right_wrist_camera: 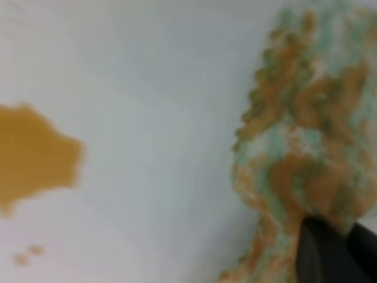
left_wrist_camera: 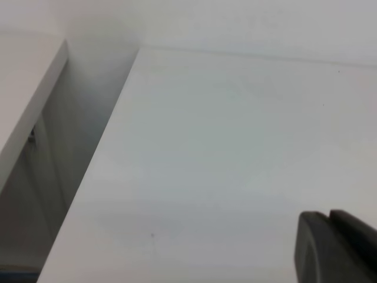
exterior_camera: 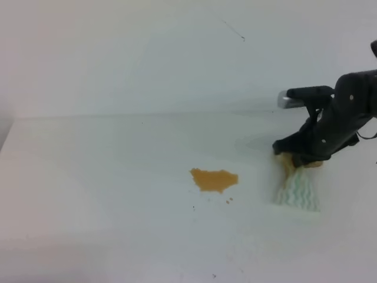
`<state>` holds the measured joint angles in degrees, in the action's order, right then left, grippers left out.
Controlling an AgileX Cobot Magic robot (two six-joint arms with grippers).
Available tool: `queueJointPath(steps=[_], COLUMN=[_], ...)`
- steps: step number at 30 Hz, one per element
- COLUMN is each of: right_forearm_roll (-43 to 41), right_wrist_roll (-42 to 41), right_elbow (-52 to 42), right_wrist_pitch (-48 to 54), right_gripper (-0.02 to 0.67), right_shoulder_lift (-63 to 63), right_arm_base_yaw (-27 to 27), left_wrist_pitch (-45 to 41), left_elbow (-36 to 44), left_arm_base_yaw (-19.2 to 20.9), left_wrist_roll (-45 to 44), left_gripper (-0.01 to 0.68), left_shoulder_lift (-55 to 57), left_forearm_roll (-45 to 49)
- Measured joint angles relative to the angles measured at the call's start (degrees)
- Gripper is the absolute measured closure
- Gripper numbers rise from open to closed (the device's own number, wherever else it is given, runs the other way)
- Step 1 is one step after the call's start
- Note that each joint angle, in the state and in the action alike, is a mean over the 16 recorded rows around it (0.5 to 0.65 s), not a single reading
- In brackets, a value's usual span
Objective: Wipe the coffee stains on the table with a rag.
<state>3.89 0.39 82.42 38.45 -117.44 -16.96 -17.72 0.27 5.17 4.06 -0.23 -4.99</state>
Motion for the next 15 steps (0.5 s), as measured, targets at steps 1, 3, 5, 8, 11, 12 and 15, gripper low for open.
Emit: queueJointPath(steps=[1, 3, 5, 8, 11, 12, 15], right_forearm_roll=[1.5, 4.6, 7.68, 11.92, 15.07, 15.76, 16.95], right_wrist_roll=[-1.25, -3.81, -6.27, -9.48, -11.74, -12.2, -12.9], right_elbow=[0.49, 1.5, 2.56, 4.05, 5.05, 5.28, 5.79], right_wrist_pitch=[-0.2, -0.71, -1.22, -2.03, -3.17, -3.62, -5.03], right_gripper=[0.631, 0.631, 0.631, 0.631, 0.631, 0.631, 0.632], right_shoulder_lift=[0.2, 0.46, 0.37, -0.57, -2.12, -2.74, -4.76], right_arm_base_yaw=[-0.13, -0.55, -1.17, -2.45, -4.01, -4.56, -6.26], left_wrist_pitch=[0.0, 0.0, -0.05, -0.05, -0.05, -0.11, -0.11], left_elbow=[0.0, 0.0, -0.13, -0.13, -0.13, -0.27, -0.13], left_arm_base_yaw=[0.0, 0.0, 0.0, 0.0, 0.0, -0.01, 0.0], left_wrist_roll=[0.0, 0.0, 0.0, 0.0, 0.0, 0.0, 0.0], left_gripper=[0.674, 0.674, 0.674, 0.674, 0.674, 0.674, 0.674], left_shoulder_lift=[0.0, 0.0, 0.1, 0.1, 0.1, 0.19, 0.1], left_forearm_roll=[0.0, 0.0, 0.0, 0.0, 0.0, 0.01, 0.0])
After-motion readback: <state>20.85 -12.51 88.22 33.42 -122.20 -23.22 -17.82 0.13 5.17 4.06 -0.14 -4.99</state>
